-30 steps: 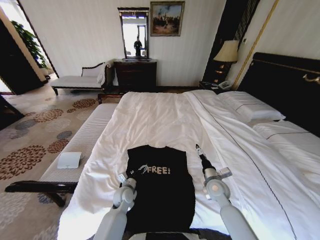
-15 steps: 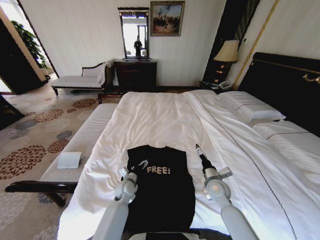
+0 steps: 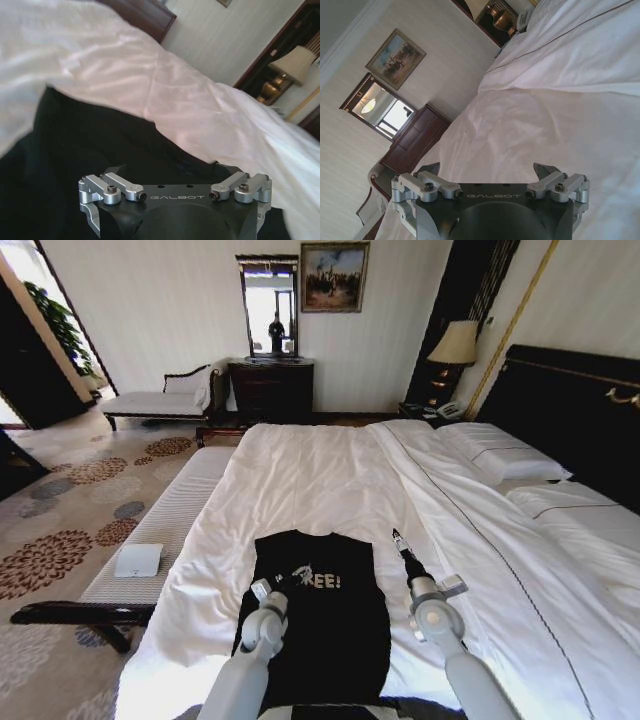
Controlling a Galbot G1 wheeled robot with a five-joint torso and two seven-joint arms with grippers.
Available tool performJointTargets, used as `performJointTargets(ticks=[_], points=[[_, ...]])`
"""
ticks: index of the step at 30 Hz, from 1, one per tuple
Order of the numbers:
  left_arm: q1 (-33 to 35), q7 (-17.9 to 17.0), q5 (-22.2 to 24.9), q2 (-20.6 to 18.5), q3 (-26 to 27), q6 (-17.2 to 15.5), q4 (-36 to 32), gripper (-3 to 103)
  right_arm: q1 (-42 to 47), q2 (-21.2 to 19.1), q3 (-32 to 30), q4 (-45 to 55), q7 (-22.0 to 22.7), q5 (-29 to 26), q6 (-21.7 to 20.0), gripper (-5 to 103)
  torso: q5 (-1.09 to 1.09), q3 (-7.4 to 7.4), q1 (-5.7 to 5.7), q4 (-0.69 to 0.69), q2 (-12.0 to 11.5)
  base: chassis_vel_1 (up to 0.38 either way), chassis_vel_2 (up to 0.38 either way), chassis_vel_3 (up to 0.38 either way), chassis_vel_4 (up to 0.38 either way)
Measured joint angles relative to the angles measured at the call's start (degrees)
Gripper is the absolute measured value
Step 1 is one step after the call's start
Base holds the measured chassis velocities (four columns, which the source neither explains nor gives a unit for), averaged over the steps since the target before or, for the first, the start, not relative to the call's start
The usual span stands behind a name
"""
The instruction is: Fold the clothes on the bed.
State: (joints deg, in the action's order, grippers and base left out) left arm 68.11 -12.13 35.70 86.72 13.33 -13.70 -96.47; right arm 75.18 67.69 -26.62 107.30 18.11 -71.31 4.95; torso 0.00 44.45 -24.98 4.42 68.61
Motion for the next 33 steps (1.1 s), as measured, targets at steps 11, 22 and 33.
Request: performJointTargets(ticks=[11, 22, 33], points=[[-3.09, -3.58, -10.17, -0.43, -2.07, -1.14, 6.52, 98, -0.52, 0.62, 0.56, -0.75, -0.31, 0.15, 0.00, 100, 0.00, 0.00, 0.00, -0.01, 0.00, 0.000, 0.000, 0.000, 0.000], [-3.48, -6.54, -15.27, -0.05, -3.22, -3.73, 8.72, 53, -1.14, -0.25, -0.20, -1.28, -0.37, -0.72, 0.03, 100, 0.00, 0.00, 0.00, -0.01, 0.00, 0.000, 0.000, 0.000, 0.000], [-3.25, -6.56, -13.83, -1.00, -2.06, -4.05, 7.89, 10, -1.37, 0.19, 0.05, -1.56, -0.31, -0.57, 0.04, 100, -0.01, 0.00, -0.01, -0.01, 0.00, 0.000, 0.000, 0.000, 0.000]])
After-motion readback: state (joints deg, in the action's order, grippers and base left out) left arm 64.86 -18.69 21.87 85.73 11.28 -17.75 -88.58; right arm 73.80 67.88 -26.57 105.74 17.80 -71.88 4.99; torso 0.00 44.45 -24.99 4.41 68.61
